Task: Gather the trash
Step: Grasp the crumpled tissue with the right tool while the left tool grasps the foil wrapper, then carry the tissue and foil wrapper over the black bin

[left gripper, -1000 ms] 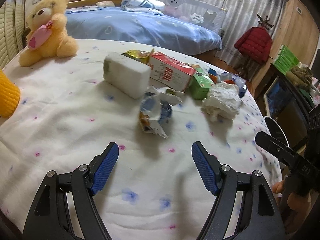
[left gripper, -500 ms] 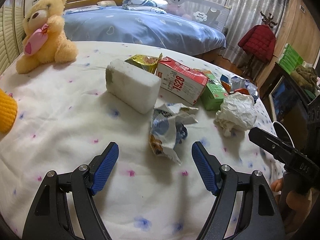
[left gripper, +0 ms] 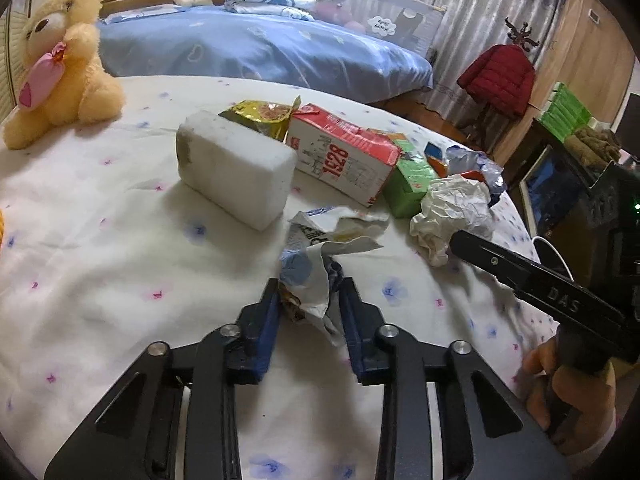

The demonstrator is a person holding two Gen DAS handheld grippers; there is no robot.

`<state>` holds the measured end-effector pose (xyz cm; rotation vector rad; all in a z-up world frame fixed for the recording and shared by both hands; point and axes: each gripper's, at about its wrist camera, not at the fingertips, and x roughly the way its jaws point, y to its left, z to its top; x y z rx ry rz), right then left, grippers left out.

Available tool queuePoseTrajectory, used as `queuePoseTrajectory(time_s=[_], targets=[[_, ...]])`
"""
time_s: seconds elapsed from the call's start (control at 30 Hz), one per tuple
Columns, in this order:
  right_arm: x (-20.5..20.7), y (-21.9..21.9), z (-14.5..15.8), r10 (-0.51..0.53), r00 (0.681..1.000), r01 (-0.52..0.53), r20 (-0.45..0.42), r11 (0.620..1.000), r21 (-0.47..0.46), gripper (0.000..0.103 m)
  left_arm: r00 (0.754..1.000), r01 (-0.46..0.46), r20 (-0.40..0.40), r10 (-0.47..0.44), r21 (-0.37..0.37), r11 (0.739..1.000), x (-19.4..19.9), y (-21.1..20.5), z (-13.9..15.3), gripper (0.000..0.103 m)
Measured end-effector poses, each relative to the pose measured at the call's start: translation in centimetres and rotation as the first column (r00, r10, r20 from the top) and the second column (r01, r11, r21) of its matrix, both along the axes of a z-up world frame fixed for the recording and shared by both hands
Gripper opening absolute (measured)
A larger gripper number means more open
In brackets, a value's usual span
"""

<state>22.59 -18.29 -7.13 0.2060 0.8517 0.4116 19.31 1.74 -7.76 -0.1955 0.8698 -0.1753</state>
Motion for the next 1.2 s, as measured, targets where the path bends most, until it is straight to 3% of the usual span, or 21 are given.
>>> queuePoseTrajectory(time_s=[0.03,0.1,0.57,1.2], targets=[[-0.1,-0.1,0.0,-0.001,1.000,0.001,0.005,1.000,0.007,0.032,1.000,0.007,0.010,-0.007,-0.001,1.000,-0.2,-0.1,0.2,0.024],[-0.4,-0.5,0.2,-0.001,1.000,0.001,0.009,1.000,0.019,0.029,1.000,0.017,0.026,-0.017,0.004,1.000,-0.7,-0.4,0.5,0.024],[-5.4,-5.1,1.4,-0.078,0.996,0.077,0.043,0.996,0.042,0.028,0.990,0.136,0.034,-0.135,-0.023,0.990,-2.3,-5.0,1.5,0.024],[-10.7,-12.9,2.1,-0.243,0.967,0.241,0.083,0.970,0.024,0.028,0.951,0.306,0.043,-0.305,-0.017,0.952,-3.5,-13.2,2.6,0.024]])
